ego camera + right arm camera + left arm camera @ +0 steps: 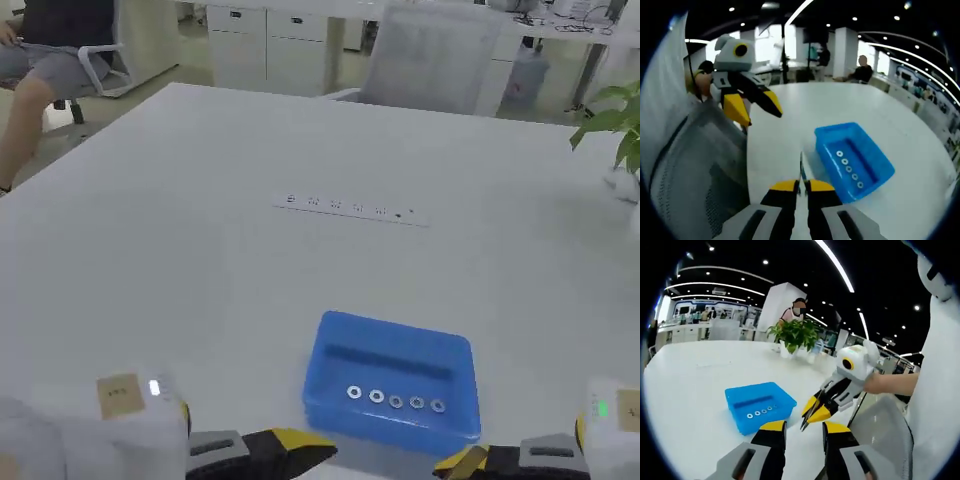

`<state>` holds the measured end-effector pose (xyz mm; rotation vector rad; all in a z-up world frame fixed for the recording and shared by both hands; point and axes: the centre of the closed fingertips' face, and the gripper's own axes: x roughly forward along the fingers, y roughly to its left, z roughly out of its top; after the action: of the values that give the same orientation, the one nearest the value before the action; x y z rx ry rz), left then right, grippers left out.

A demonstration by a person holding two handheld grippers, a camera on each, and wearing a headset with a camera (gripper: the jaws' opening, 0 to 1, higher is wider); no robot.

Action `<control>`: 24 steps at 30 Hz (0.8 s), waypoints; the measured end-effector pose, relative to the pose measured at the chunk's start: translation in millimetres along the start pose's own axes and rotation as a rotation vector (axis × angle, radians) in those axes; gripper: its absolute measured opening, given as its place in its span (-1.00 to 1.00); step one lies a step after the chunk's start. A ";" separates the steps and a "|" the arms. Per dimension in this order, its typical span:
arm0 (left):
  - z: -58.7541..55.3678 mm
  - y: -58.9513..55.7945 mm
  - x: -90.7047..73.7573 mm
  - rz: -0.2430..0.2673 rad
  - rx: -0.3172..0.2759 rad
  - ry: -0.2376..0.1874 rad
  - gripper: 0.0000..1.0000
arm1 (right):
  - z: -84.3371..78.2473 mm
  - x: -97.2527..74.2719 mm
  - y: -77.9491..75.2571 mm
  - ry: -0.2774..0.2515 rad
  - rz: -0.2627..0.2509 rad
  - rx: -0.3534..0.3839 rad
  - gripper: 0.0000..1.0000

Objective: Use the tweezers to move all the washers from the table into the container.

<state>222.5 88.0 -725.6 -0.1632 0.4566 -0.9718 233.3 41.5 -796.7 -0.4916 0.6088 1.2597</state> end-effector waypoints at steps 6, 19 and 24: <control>-13.2 -15.7 12.4 -0.123 0.098 0.116 -0.62 | -7.2 5.9 19.8 0.051 0.059 -0.081 -0.93; -31.1 -42.9 22.6 -0.298 0.204 0.300 -0.57 | -11.1 22.6 50.7 0.101 0.162 -0.191 -0.93; -39.2 -42.2 22.7 -0.300 0.287 0.364 -0.70 | -8.2 23.6 51.9 0.096 0.167 -0.204 -0.93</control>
<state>183.9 48.3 -753.3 0.2153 0.6299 -1.3591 186.1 65.8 -819.2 -0.6843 0.6150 1.4720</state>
